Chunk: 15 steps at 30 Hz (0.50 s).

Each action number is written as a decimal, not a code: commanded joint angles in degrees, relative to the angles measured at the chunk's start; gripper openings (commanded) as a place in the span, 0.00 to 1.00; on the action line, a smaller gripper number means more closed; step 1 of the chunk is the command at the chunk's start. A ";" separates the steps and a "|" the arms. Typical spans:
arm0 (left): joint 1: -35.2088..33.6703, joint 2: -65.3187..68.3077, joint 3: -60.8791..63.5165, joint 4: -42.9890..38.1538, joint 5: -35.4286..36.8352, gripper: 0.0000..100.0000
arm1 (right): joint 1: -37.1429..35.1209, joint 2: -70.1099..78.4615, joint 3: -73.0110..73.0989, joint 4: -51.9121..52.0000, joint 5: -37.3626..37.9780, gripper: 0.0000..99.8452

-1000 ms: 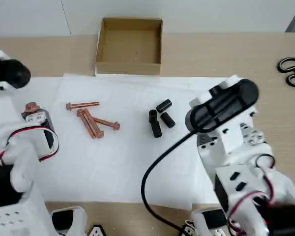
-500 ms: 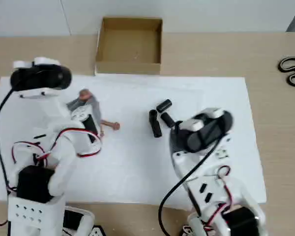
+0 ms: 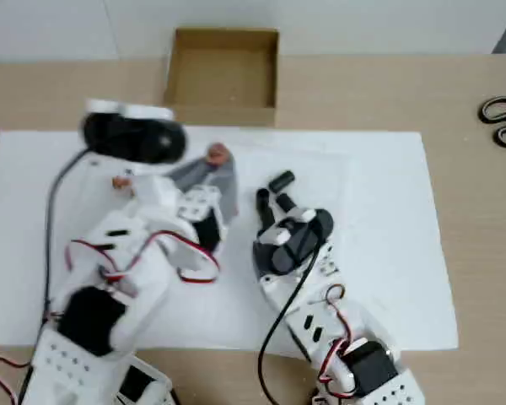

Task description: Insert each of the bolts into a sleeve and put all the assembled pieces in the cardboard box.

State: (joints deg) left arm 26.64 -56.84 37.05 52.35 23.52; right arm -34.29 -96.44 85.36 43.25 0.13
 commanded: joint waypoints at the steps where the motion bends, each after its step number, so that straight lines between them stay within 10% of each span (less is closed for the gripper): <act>1: 2.20 -1.32 3.74 -5.54 -2.99 0.00 | -0.48 -1.10 -0.26 -1.54 -0.88 0.01; 15: 4.22 -1.23 12.62 -15.56 -3.43 0.00 | -0.48 -4.18 -0.53 -1.54 -3.16 0.01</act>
State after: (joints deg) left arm 30.86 -56.84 48.75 40.66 20.53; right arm -34.37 -98.81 85.45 43.25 -0.92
